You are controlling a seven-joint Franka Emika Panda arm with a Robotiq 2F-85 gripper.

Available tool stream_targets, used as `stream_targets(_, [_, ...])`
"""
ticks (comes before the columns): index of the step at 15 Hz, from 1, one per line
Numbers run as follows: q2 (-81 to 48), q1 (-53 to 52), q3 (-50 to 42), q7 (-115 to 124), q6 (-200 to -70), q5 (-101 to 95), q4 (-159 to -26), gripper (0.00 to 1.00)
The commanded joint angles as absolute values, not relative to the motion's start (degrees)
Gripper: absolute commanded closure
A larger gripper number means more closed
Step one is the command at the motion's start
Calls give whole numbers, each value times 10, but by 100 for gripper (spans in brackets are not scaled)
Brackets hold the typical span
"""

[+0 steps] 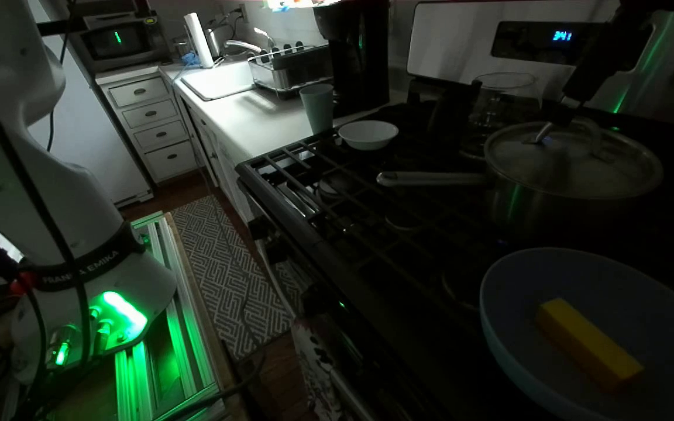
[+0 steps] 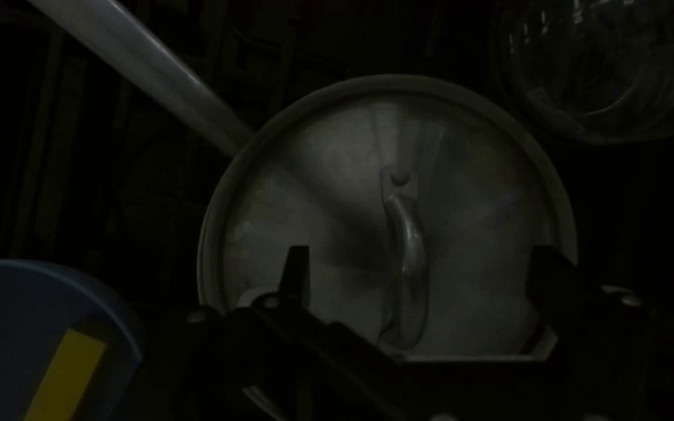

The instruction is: Put the silver lid on the bowl

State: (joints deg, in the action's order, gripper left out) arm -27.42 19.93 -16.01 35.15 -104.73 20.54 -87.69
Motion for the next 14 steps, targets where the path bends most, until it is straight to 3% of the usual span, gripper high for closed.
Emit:
stream_targets(1, [-293,202,-160,368,-1029,207,-859,5])
stream_targets(3, [-296,202,-160,370,-1034,208,-863,7])
stream_targets(4, [-298,202,-161,373,-1036,208,-864,16])
stream_targets(5, [-298,202,-162,375,-1036,206,-864,32])
stream_targets(14, [-297,199,-165,388,-1038,201,-866,96])
